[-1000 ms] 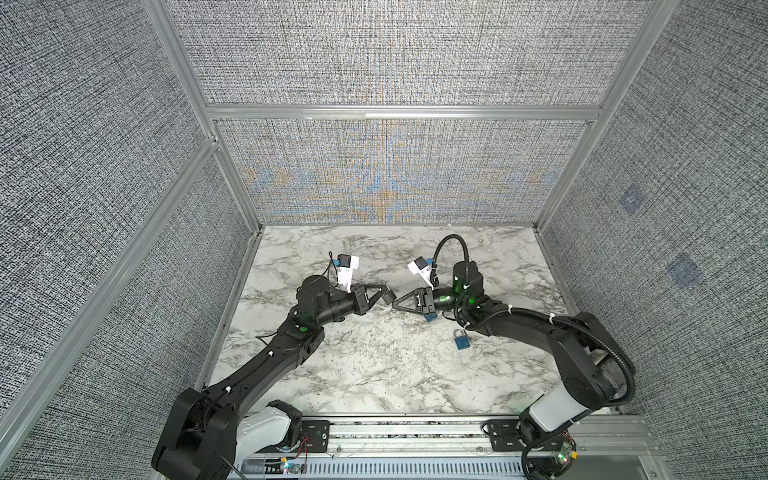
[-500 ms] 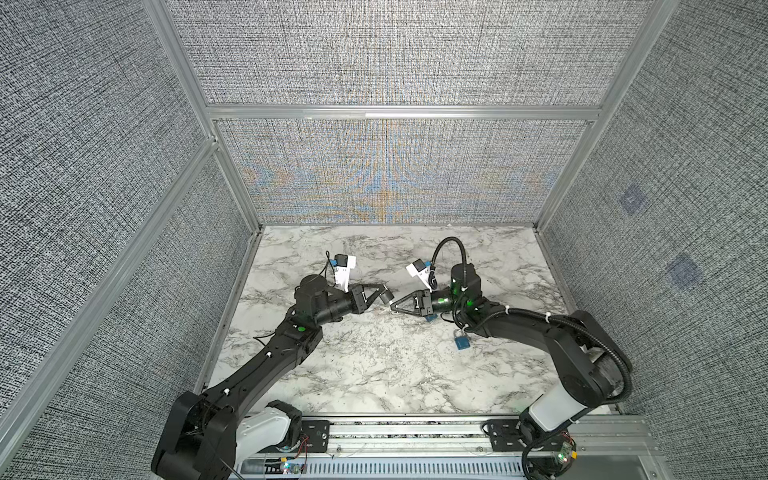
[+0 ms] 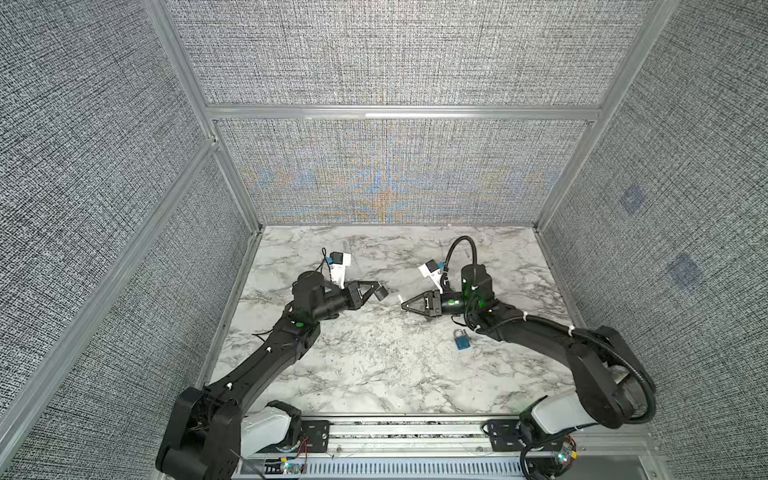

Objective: Lock with the key

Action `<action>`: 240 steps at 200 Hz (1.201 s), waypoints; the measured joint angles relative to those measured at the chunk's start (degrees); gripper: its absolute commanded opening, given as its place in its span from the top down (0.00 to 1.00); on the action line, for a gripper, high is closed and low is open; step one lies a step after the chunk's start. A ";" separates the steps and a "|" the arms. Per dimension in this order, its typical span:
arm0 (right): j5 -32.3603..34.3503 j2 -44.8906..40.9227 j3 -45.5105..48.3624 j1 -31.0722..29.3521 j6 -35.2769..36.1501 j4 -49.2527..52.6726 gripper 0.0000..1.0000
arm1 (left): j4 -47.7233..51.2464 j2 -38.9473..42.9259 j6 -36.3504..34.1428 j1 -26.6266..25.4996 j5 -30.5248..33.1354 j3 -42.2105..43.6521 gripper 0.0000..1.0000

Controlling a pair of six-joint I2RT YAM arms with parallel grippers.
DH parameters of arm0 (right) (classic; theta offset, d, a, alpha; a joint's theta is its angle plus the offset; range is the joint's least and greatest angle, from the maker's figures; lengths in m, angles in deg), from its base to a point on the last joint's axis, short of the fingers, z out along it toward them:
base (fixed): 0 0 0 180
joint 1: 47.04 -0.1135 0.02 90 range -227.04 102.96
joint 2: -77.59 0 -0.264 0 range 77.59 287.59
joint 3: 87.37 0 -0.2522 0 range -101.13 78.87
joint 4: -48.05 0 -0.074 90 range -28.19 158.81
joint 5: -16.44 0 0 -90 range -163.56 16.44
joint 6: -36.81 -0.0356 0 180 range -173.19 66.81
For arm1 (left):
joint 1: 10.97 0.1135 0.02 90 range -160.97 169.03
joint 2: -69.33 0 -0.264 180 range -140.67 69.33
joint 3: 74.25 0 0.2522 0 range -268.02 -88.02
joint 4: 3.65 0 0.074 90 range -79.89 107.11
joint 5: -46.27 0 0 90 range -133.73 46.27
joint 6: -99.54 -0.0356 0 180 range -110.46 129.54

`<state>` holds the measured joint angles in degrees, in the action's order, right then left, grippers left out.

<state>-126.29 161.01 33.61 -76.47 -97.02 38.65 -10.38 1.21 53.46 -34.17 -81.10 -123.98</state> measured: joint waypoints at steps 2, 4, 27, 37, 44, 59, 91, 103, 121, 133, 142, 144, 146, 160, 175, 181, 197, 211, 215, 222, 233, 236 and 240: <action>0.50 -0.37 -0.20 0.09 0.50 1.05 1.00 | 0.11 -0.17 -0.04 -0.04 -0.17 0.04 1.00; 0.83 -0.63 -0.33 0.17 0.87 1.75 1.00 | 0.31 -0.35 -0.09 -0.11 -0.31 0.13 1.00; 6.08 -4.35 -2.51 1.53 6.80 14.12 1.00 | 1.90 -1.81 -0.92 -2.51 -0.59 1.57 1.00; 8.20 -5.55 -3.19 2.16 8.55 18.91 1.00 | 2.21 -2.58 -1.42 -4.02 -0.55 2.19 1.00; 9.51 -6.21 -3.32 2.54 9.49 21.55 1.00 | 2.29 -3.15 -1.51 -5.03 -0.55 2.51 1.00; 12.11 -7.72 -2.95 3.34 10.93 26.95 1.00 | 2.12 -4.35 -1.51 -6.95 -0.44 3.41 1.00; 15.02 -10.69 -0.39 3.87 11.61 33.68 1.00 | -0.81 -7.85 0.09 -11.08 -0.04 5.97 1.00; 15.85 -11.69 0.61 3.93 11.63 35.01 1.00 | -2.32 -9.53 1.42 -12.26 0.37 6.69 1.00; 16.50 -13.29 2.51 3.93 11.56 35.89 1.00 | -5.05 -12.35 2.89 -13.94 1.46 7.06 1.00; 16.74 -13.90 3.85 3.93 11.30 36.06 1.00 | -6.62 -14.25 3.17 -15.21 1.75 6.91 1.00; 17.09 -14.10 4.66 3.93 11.06 36.20 1.00 | -7.32 -15.78 3.78 -16.11 1.86 6.38 1.00; 17.22 -14.12 4.81 3.93 11.02 36.22 1.00 | -7.52 -16.13 3.96 -16.26 1.88 6.23 1.00; 17.29 -14.12 4.96 3.93 10.93 36.24 1.00 | -7.74 -16.48 4.11 -16.41 1.90 6.10 1.00; 17.99 -14.12 5.75 3.82 10.67 36.24 1.00 | -8.83 -18.84 4.24 -17.09 2.27 5.14 1.00; 18.80 -14.12 6.47 3.41 10.10 36.17 1.00 | -10.14 -21.20 4.66 -17.81 2.93 4.37 1.00; 18.91 -14.10 6.73 3.17 10.08 36.15 1.00 | -10.91 -22.12 5.05 -18.10 2.95 4.28 1.00; 19.21 -14.10 7.45 2.75 9.86 35.74 1.00 | -12.00 -24.44 5.90 -18.73 2.97 4.22 1.00; 19.39 -14.10 8.17 2.51 9.53 35.47 1.00 | -12.66 -26.05 6.71 -18.82 3.26 4.20 1.00; 19.43 -14.08 8.39 2.38 9.40 35.32 1.00 | -12.87 -26.49 6.99 -18.80 3.56 4.20 1.00; 19.45 -13.99 8.74 2.32 9.22 35.01 1.00 | -13.29 -27.17 7.15 -18.75 4.04 4.17 1.00; 19.78 -13.77 9.07 2.08 8.90 34.80 1.00 | -13.92 -28.13 7.48 -18.75 4.44 4.17 1.00; 19.80 -13.68 9.14 1.99 8.74 34.64 1.00 | -14.14 -28.37 7.58 -18.75 4.44 4.17 1.00; 19.85 -13.62 9.20 1.90 8.59 34.49 1.00 | -14.29 -28.70 7.61 -18.78 4.46 4.20 1.00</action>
<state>-106.45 147.39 42.81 -74.57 -88.43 73.14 -24.68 -27.48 61.07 -52.95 -76.64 -119.78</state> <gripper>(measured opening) 0.049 0.081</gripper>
